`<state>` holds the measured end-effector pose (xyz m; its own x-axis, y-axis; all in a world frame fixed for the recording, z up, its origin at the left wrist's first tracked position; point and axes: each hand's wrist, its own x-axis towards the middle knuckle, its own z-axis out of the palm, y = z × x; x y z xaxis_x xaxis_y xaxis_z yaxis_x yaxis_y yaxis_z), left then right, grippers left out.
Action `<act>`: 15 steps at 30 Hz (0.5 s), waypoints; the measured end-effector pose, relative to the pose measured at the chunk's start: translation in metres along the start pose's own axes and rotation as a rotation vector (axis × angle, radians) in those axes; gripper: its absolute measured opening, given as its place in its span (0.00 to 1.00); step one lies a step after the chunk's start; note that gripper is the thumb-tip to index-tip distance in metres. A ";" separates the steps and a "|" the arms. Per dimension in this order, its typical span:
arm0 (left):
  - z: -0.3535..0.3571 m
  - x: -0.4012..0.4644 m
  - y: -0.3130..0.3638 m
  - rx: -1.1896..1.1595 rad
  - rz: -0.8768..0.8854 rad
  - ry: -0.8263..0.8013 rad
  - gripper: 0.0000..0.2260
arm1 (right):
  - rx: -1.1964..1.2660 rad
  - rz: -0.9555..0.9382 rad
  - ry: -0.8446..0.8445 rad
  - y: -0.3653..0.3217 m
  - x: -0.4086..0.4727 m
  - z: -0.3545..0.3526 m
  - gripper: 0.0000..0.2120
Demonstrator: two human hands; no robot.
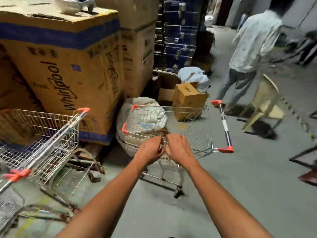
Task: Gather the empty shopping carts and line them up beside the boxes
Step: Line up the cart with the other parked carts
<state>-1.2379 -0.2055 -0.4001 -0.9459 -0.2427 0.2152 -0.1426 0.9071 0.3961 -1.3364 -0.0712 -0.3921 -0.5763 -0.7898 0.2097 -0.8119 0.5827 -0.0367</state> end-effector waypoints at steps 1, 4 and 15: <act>0.013 0.010 0.018 0.001 0.010 0.010 0.11 | 0.002 0.022 -0.005 0.021 -0.009 0.000 0.14; 0.044 0.038 0.066 0.002 -0.002 0.024 0.09 | 0.000 0.059 0.010 0.070 -0.028 0.001 0.13; 0.152 0.140 0.207 0.006 0.062 -0.033 0.10 | 0.120 0.234 -0.014 0.252 -0.074 -0.003 0.13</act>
<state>-1.4443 0.0005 -0.4239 -0.9621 -0.1750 0.2093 -0.0855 0.9220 0.3777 -1.4985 0.1343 -0.4140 -0.7504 -0.6393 0.1682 -0.6610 0.7236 -0.1987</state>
